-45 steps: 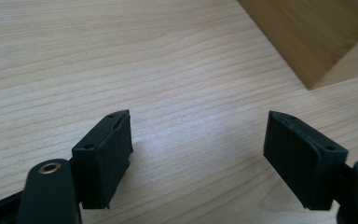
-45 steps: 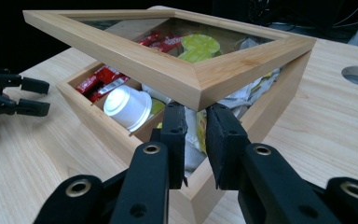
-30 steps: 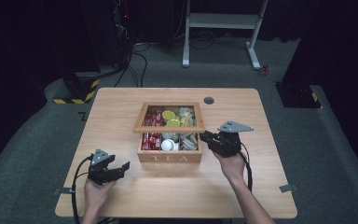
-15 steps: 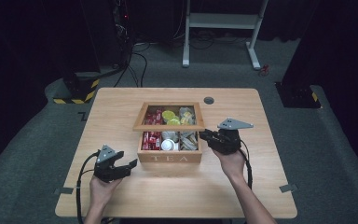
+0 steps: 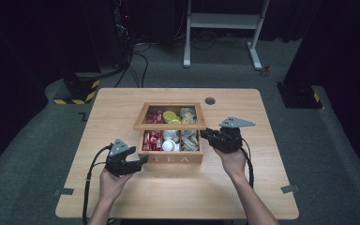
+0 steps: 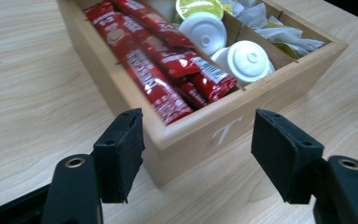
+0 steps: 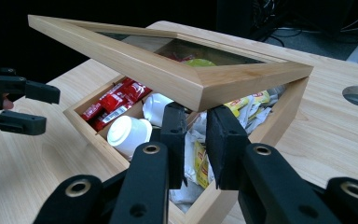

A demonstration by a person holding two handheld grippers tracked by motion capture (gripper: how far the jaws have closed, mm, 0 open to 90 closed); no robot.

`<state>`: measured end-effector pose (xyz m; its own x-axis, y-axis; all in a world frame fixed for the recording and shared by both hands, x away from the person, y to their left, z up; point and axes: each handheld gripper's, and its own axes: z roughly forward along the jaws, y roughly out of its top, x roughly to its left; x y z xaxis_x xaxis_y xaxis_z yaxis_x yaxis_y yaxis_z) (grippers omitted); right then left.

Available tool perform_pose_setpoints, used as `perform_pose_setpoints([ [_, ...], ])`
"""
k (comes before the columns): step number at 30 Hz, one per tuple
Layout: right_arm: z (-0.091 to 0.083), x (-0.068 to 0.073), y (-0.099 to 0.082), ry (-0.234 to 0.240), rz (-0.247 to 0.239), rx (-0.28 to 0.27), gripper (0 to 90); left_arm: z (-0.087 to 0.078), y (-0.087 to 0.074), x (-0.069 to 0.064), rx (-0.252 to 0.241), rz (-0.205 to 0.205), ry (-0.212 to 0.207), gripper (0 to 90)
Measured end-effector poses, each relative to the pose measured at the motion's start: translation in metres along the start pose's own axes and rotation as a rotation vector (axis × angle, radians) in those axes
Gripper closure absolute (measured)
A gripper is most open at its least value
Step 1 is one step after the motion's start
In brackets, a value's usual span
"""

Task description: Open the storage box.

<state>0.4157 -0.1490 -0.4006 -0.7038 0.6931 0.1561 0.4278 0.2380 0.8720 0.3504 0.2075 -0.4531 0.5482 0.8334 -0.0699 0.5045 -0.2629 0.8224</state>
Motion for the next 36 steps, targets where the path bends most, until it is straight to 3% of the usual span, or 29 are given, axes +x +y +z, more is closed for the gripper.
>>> perform_pose_setpoints([
  [5,0.000,0.000,0.000,0.001,0.000,0.006,77.4,0.010,0.010,-0.010,-0.015,0.023,-0.036,39.6],
  [10,0.000,0.000,0.001,0.000,0.003,0.004,77.4,0.017,0.016,-0.015,-0.004,0.042,-0.041,40.3],
  [13,0.000,-0.001,0.003,-0.001,-0.002,0.001,77.4,0.022,0.020,-0.015,-0.001,0.019,-0.051,40.0],
  [16,0.000,-0.001,0.004,-0.001,-0.001,0.001,77.4,0.027,0.022,-0.017,-0.001,0.008,-0.046,41.0],
  [24,0.000,-0.001,0.007,-0.002,-0.001,-0.001,77.4,0.040,0.032,-0.026,0.006,0.034,-0.045,42.9],
  [27,0.000,-0.001,0.007,-0.002,0.001,0.001,77.4,0.046,0.034,-0.028,0.004,0.027,-0.050,43.4],
  [36,0.000,-0.001,0.008,-0.002,-0.003,-0.002,77.4,0.059,0.037,-0.031,0.010,0.025,-0.020,45.1],
])
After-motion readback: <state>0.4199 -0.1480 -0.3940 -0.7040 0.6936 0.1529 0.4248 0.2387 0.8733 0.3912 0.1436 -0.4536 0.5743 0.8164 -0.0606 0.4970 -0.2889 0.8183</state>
